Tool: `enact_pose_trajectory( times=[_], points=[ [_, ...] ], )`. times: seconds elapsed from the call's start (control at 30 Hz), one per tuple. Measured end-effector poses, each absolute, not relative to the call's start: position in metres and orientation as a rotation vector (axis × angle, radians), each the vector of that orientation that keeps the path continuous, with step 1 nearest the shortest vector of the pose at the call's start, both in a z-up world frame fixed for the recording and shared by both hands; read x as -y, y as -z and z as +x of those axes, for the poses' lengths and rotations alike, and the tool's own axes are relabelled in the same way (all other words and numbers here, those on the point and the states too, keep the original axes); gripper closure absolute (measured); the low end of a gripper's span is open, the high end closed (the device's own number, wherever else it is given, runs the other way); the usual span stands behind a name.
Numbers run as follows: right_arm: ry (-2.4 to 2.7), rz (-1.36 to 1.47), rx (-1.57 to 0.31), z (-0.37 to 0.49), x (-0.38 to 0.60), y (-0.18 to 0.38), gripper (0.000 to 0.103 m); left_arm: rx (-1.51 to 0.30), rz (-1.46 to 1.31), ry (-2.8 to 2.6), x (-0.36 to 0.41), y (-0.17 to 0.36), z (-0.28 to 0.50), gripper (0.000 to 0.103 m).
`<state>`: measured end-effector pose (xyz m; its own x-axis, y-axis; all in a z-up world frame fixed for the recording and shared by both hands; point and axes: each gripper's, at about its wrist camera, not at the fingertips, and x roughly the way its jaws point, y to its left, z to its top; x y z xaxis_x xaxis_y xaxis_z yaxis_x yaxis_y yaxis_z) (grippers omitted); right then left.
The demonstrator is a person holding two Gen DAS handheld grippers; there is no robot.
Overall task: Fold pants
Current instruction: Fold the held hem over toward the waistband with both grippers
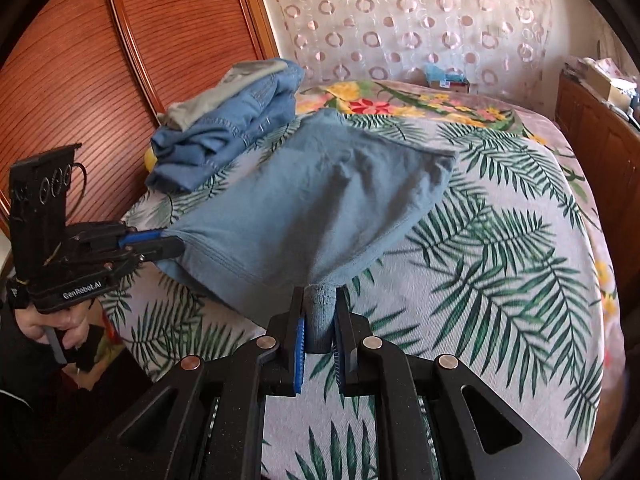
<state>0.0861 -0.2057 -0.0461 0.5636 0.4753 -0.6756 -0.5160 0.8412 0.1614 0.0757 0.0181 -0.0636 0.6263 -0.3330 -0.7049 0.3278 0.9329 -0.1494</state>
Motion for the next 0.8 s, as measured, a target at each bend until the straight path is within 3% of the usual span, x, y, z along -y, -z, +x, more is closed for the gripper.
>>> enact_pose_trajectory(
  times=[0.7, 0.8],
  points=[
    [-0.509, -0.035, -0.767, 0.070, 0.205, 0.068, 0.092, -0.841, 0.052, 0.372, -0.006, 0.087, 0.055, 0.090],
    [-0.503, -0.027, -0.769, 0.070, 0.204, 0.071, 0.085, -0.846, 0.041, 0.370, -0.009, 0.091, 0.054, 0.089]
  ],
)
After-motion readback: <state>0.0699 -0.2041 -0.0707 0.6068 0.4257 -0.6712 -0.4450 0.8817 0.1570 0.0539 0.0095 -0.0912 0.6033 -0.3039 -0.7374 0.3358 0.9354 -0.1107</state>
